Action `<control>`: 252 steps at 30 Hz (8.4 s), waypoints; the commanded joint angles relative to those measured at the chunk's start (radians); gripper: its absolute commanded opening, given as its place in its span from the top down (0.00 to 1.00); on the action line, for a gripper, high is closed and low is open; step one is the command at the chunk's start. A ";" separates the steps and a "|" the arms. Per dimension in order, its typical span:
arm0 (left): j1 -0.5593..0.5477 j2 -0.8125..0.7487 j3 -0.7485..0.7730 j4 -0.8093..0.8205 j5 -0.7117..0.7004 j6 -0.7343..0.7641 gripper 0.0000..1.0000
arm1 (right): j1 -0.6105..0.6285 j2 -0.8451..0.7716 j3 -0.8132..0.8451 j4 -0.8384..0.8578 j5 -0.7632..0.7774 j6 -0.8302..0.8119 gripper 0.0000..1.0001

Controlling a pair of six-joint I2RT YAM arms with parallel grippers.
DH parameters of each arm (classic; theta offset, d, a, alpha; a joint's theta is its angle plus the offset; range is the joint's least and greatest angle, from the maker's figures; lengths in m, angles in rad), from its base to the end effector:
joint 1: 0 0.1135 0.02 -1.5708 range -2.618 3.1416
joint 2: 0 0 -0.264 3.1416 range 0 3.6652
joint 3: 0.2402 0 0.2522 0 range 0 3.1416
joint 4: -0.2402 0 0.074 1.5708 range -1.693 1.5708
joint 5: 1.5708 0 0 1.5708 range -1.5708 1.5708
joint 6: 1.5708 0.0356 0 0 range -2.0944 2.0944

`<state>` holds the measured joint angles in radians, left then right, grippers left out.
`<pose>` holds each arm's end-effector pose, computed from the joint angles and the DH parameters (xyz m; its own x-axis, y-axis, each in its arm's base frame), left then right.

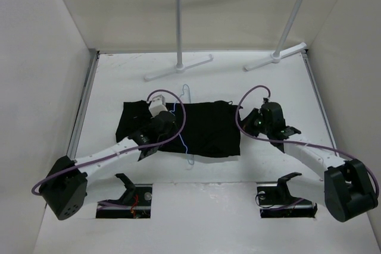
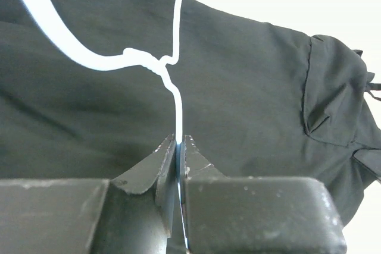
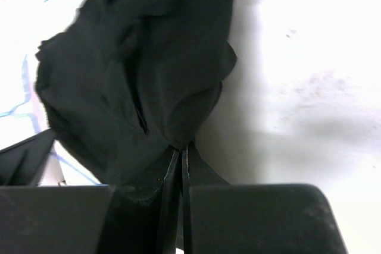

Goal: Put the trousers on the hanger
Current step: Place the trousers on the hanger, then place the hanger at the clothesline.

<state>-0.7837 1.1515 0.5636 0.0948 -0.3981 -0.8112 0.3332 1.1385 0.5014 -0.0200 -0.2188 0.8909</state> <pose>0.1824 -0.1623 0.2181 -0.5273 -0.4181 -0.7397 0.0384 0.8579 -0.5124 0.2130 0.0819 0.1893 -0.7375 0.5480 -0.3947 0.1460 0.7000 0.6991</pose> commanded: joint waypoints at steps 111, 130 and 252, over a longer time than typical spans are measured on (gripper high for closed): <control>-0.265 -0.283 0.565 -0.388 -0.110 0.219 0.00 | -0.090 0.763 1.873 -0.388 -0.117 -0.112 1.00; -0.067 -0.164 0.532 -0.328 0.123 0.161 0.00 | -0.231 1.063 2.320 -0.449 -0.162 -0.089 1.00; -0.134 0.153 0.762 0.125 0.280 0.391 0.00 | 0.079 0.302 1.230 -0.302 0.102 -0.214 1.00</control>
<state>-0.9157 1.4162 1.3380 0.1669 -0.0902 -0.4240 0.4408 1.4296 1.6081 -0.3729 -0.1238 0.7513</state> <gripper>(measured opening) 0.996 0.072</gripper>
